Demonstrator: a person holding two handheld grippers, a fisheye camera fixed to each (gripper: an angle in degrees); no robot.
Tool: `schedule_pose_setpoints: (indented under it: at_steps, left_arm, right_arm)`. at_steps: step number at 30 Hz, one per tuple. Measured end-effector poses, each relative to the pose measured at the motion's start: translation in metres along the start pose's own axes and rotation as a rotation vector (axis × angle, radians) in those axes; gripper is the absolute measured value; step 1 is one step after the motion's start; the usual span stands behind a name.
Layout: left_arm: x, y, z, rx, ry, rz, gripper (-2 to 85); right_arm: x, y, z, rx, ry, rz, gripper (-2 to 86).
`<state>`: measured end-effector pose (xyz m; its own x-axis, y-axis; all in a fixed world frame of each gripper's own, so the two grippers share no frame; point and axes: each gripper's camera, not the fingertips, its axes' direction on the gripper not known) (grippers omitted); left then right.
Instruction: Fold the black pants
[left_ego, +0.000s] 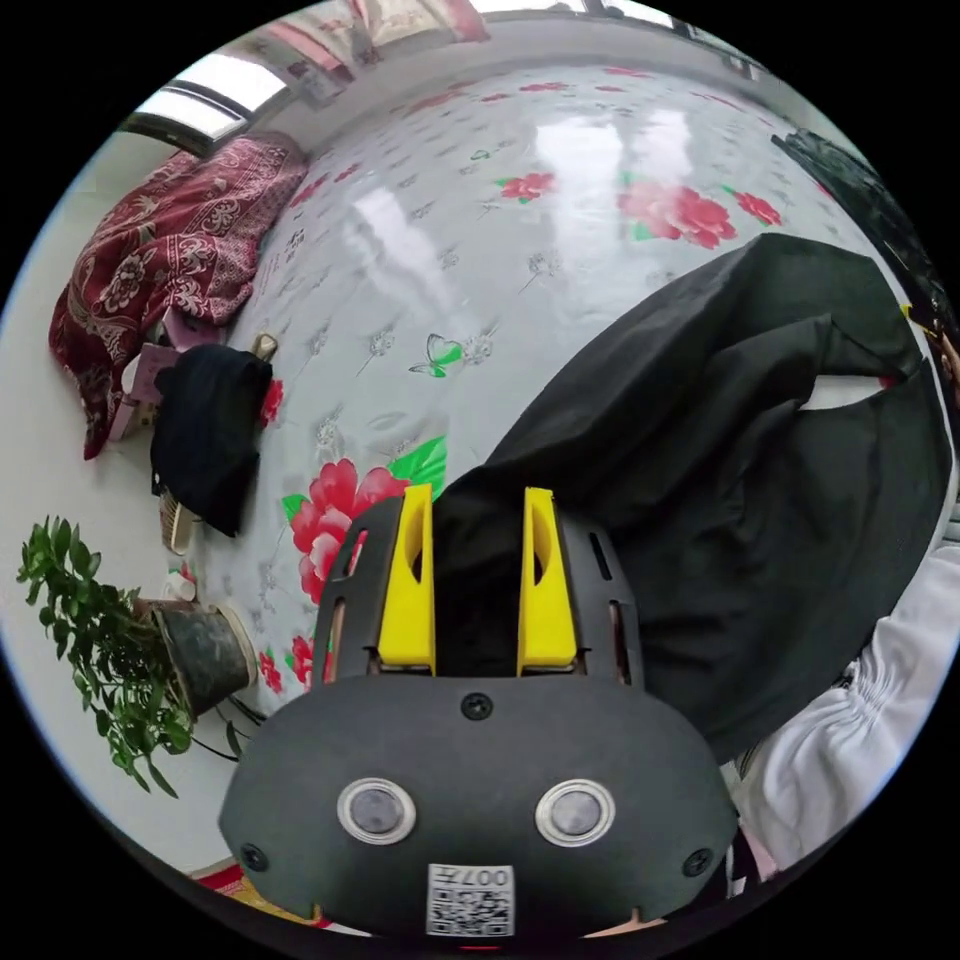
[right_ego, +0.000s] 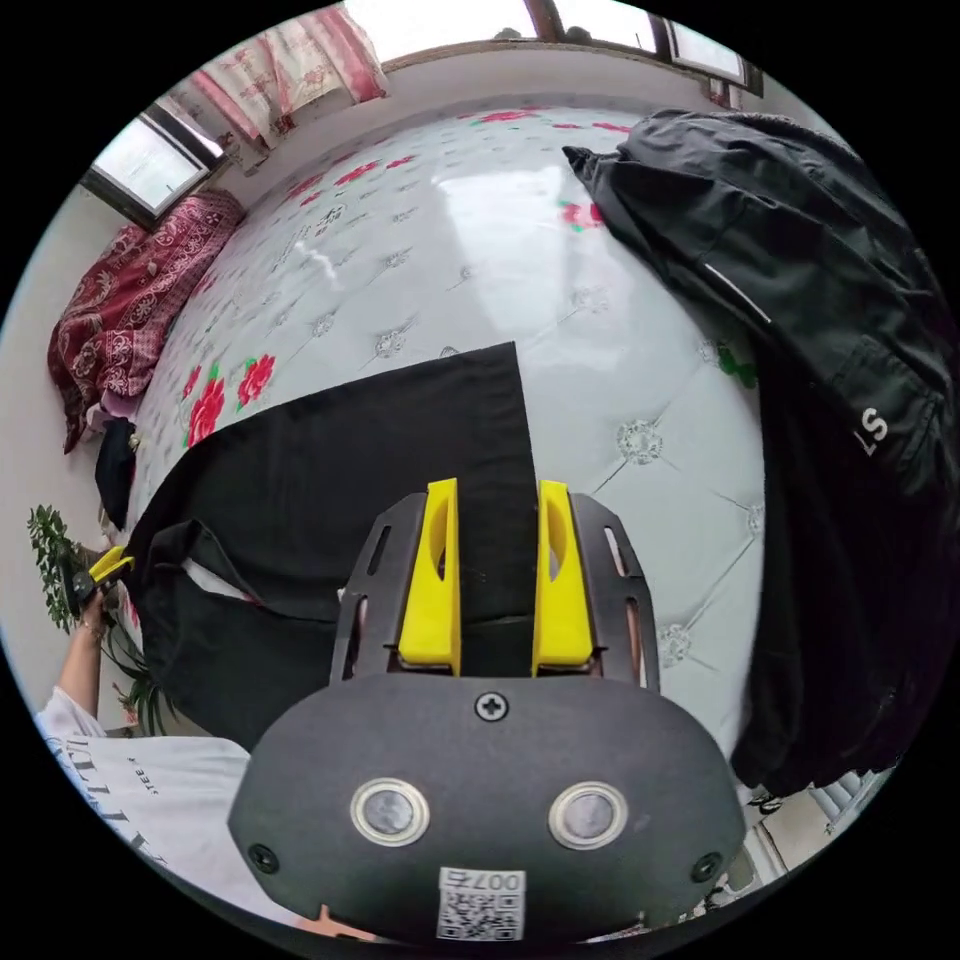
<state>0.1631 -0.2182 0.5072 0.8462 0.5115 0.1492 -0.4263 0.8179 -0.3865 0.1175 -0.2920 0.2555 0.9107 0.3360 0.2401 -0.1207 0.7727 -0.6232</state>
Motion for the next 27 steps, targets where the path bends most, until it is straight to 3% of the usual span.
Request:
schedule_pose_setpoints:
  at_steps: [5, 9, 14, 18, 22, 27]
  left_arm:
    - [-0.037, -0.015, 0.019, -0.009, 0.044, -0.162, -0.2]
    - [-0.076, -0.022, 0.015, 0.048, 0.155, -0.298, -0.5]
    - [-0.108, -0.052, 0.027, 0.133, 0.449, -0.492, 4.2]
    - [-0.101, -0.073, 0.045, 0.064, 0.375, -0.52, 8.0]
    - [-0.11, -0.048, 0.02, 0.134, 0.267, -0.572, 9.3]
    - [-0.112, 0.047, -0.013, 0.22, 0.232, -0.675, 8.7]
  right_arm:
    - [-0.032, -0.022, 0.001, -0.047, 0.108, -0.118, 0.8]
    - [-0.039, -0.048, -0.034, 0.071, 0.076, -0.175, 0.0]
    - [-0.061, -0.095, -0.08, 0.277, 0.325, -0.204, -0.1]
    - [-0.042, -0.125, -0.056, 0.168, 0.352, -0.069, -0.1]
    - [-0.03, -0.102, -0.074, 0.26, 0.179, 0.032, -0.2]
    - [-0.027, -0.023, -0.066, 0.19, -0.106, 0.023, 0.0]
